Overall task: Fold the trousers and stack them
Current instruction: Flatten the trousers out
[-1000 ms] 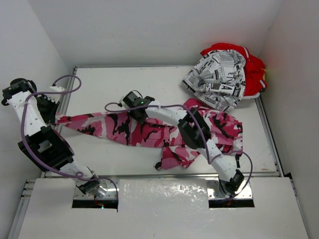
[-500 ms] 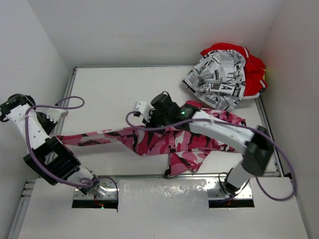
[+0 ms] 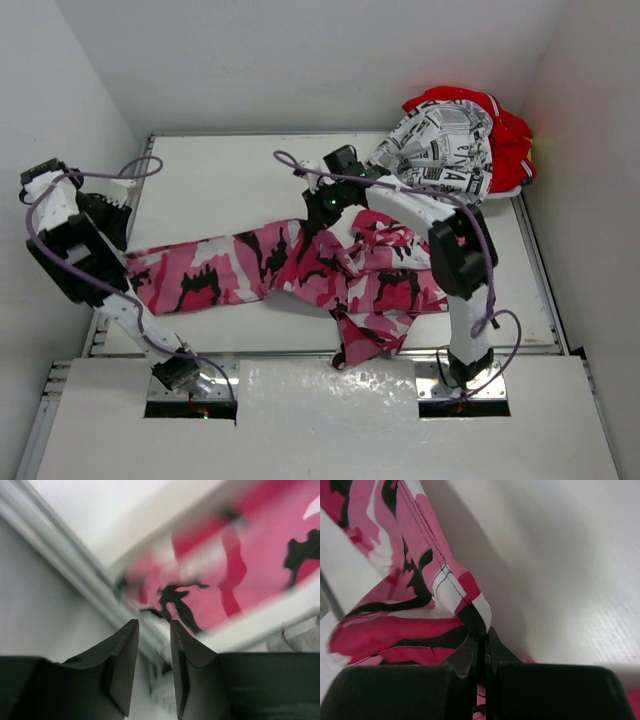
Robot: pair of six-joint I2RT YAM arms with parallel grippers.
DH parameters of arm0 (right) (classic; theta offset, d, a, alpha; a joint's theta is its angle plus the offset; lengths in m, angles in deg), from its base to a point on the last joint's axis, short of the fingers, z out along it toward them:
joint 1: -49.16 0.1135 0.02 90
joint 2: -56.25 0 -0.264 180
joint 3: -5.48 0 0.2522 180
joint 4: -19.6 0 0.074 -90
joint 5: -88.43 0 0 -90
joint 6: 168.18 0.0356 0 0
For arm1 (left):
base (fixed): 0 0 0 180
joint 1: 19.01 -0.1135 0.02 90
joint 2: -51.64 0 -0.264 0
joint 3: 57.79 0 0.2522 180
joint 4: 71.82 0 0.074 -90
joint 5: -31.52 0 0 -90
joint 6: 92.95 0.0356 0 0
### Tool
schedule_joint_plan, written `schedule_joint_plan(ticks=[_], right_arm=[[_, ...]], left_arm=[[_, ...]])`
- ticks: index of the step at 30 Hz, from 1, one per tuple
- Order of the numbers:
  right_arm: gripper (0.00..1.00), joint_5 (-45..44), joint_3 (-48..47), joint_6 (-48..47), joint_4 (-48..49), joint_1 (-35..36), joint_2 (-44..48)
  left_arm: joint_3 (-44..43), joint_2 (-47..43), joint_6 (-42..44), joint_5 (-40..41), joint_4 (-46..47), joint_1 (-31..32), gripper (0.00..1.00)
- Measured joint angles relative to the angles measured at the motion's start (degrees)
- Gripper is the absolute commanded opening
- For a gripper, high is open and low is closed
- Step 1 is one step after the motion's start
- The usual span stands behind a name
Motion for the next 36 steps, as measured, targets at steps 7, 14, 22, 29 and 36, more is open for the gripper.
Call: schedule_joint_plan(ticks=[7,14,22,29,36], right_arm=[[0.0,-1.9,-13.5,5.2,-3.4,-6.3,-14.7],[0.69,-5.2,-15.7,7.0,-5.2,-6.3,-16.2],[0.93,-15.6,-16.1,7.0,-10.8,-5.0,-11.3],[0.97,-24.0,-11.8,10.4,-13.7,-8.9,9.1],[0.92,-26.8,16.8,20.8,-10.0,-31.5,39.5]], left_arm=[[-14.2,22.7,-16.4,-8.8,5.5,-0.1,0.6],[-9.0,12.0,-20.7,-8.4,7.5,-0.3,0.6],[15.5,-0.7,-22.2,-3.5,10.2,-6.4,0.61],[22.5,-0.7,-24.3,0.1,16.7,-9.9,0.61],[26.4,-0.7,-25.8,1.6,22.7,-9.7,0.6]])
